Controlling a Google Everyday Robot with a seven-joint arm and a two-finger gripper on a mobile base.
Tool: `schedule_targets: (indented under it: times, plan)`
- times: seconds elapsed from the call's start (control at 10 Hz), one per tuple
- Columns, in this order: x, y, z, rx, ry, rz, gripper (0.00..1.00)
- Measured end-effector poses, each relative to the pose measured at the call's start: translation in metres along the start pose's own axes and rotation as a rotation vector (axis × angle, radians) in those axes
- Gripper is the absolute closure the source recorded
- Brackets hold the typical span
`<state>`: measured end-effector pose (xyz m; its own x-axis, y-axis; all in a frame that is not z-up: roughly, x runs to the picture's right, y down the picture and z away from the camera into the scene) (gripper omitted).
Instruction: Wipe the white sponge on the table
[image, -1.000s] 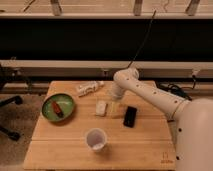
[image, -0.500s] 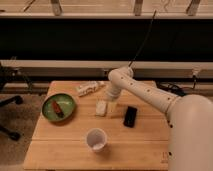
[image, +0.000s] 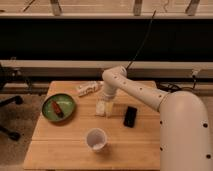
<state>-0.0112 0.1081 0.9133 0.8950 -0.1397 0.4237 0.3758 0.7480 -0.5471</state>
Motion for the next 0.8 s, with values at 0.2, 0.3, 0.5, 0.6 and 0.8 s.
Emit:
schedule_targets:
  times: [0.2, 0.3, 0.5, 0.6, 0.8]
  plan:
    - [-0.005, 0.0, 0.005, -0.018, 0.004, -0.022, 0.2]
    - [-0.013, 0.0, 0.01, -0.032, 0.007, -0.045, 0.22]
    - [-0.017, 0.0, 0.014, -0.041, 0.008, -0.061, 0.35]
    - [-0.017, 0.001, 0.014, -0.042, 0.008, -0.065, 0.46]
    - [-0.018, 0.002, 0.016, -0.042, 0.002, -0.071, 0.66]
